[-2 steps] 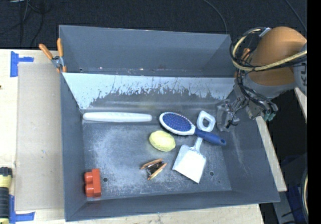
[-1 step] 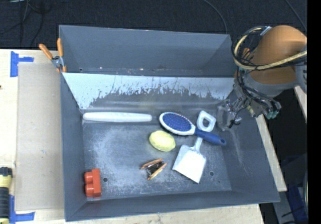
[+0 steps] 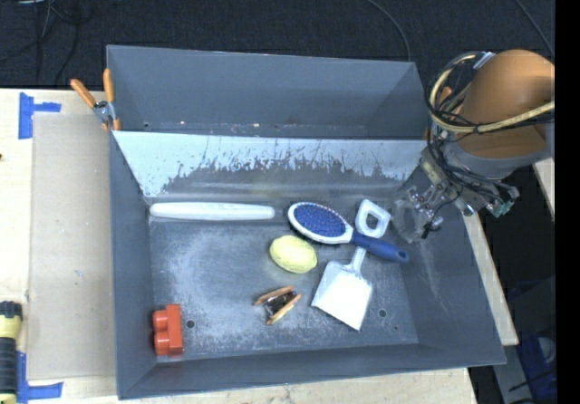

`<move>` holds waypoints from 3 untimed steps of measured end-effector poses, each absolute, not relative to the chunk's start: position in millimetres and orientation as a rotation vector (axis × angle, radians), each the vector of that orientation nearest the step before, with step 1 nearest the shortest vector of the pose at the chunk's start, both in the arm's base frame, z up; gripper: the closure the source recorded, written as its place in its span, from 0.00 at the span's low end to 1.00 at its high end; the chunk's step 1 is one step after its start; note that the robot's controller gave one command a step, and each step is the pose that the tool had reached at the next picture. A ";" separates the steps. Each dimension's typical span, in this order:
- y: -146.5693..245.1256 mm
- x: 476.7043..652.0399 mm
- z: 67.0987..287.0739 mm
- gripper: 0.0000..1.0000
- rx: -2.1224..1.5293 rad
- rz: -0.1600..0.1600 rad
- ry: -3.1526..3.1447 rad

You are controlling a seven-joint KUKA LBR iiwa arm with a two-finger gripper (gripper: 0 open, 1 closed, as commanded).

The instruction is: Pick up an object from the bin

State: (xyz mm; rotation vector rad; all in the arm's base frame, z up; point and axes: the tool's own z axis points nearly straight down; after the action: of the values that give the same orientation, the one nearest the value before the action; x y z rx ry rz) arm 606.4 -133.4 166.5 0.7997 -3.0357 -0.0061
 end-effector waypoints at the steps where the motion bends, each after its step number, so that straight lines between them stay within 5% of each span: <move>1: -125.9 602.5 115.1 1.00 0.542 -0.003 -3.097; 3: -146.8 604.8 89.6 1.00 0.906 -0.005 -3.010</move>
Offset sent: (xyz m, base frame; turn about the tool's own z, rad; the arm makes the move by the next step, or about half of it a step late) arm 0.0023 -0.0222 -0.0536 -0.0825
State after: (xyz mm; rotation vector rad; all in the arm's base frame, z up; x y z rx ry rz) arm 604.8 -146.8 89.6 0.9061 -3.0104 -0.0054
